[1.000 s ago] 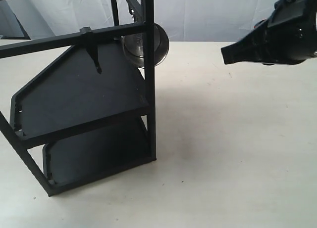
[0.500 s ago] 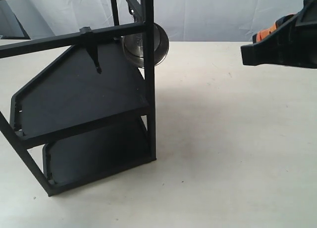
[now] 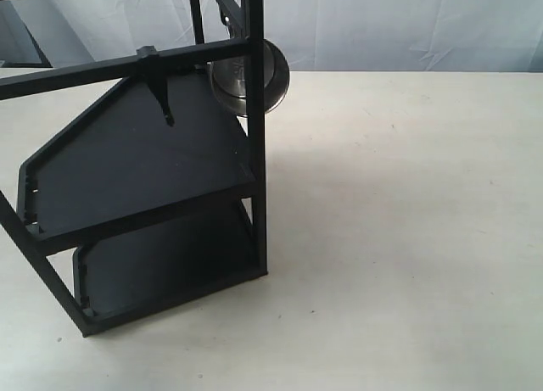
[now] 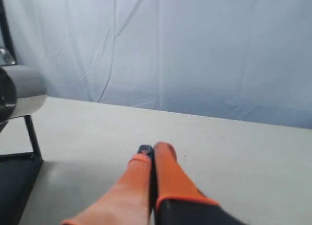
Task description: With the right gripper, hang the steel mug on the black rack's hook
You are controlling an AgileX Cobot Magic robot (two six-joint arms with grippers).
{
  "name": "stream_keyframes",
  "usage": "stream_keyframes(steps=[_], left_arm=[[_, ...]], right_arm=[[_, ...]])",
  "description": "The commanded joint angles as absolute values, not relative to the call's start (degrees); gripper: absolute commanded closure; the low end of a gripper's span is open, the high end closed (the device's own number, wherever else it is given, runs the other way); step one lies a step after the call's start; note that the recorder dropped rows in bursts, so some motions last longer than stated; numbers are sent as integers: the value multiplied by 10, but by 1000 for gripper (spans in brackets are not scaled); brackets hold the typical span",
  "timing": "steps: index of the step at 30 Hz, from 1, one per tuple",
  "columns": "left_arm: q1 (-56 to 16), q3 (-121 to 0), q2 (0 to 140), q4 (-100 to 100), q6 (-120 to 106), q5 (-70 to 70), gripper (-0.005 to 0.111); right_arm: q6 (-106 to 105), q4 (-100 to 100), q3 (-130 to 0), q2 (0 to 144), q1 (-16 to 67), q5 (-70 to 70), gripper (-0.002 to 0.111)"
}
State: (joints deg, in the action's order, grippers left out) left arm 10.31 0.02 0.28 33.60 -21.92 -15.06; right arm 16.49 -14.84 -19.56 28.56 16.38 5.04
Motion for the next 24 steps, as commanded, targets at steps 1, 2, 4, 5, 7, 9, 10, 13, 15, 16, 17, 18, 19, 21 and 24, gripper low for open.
stream_keyframes(steps=[1, 2, 4, 5, 7, 9, 10, 13, 15, 16, 17, 18, 19, 21, 24], left_arm=[[103, 0, 0, 334, -218, -150, 105], [103, 0, 0, 334, -218, -150, 105], [103, 0, 0, 334, -218, -150, 105], [103, 0, 0, 334, -218, -150, 105], [103, 0, 0, 334, -218, -150, 105], [103, 0, 0, 334, -218, -150, 105], [103, 0, 0, 334, -218, -150, 105], [103, 0, 0, 334, -218, -150, 105], [103, 0, 0, 334, -218, -150, 105], [103, 0, 0, 334, -218, -150, 105], [103, 0, 0, 334, -218, -150, 105], [103, 0, 0, 334, -218, -150, 105], [103, 0, 0, 334, -218, -150, 105], [103, 0, 0, 334, -218, -150, 105], [103, 0, 0, 334, -218, -150, 105]], right_arm=[[165, -121, -121, 195, 104, 39, 108], [165, -121, -104, 174, 97, 46, 108], [165, -123, -74, 138, 92, 69, 108], [165, -123, -61, 120, 92, 84, 108], [165, -123, -37, 87, 92, 100, 108], [165, -122, -16, 54, 92, 108, 108], [165, -119, -6, 39, 92, 108, 108], [165, -107, 0, 3, 92, 113, 108], [165, -89, 0, 0, 92, 151, 108], [165, -85, 0, 0, 92, 167, 108], [165, -83, 0, 0, 92, 177, 108], [165, -83, 0, 0, 92, 177, 108], [165, -86, 0, 0, 92, 177, 108], [165, -87, 0, 0, 92, 177, 108], [165, -87, 0, 0, 92, 177, 108]])
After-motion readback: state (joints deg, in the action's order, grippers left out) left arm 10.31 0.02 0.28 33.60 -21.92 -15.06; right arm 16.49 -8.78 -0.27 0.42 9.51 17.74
